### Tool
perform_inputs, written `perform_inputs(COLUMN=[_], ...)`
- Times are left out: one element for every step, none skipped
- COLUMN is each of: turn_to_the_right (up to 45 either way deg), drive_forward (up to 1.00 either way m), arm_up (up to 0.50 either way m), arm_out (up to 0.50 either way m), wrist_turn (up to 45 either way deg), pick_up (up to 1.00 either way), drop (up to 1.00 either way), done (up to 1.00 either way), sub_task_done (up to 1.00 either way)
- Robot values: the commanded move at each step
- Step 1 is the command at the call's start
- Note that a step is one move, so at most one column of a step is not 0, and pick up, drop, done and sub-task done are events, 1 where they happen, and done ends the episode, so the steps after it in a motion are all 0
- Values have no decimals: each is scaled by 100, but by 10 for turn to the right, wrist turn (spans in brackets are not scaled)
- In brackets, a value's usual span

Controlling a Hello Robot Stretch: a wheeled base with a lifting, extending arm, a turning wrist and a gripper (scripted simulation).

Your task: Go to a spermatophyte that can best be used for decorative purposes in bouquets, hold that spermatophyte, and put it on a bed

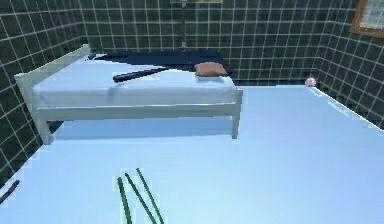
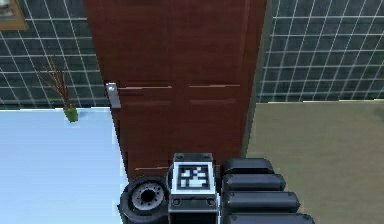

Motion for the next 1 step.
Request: perform_inputs(turn_to_the_right=[-30], drive_forward=[0], arm_up=[0], arm_out=[0], wrist_turn=[0], pick_up=[0], drop=[0], done=[0], sub_task_done=[0])
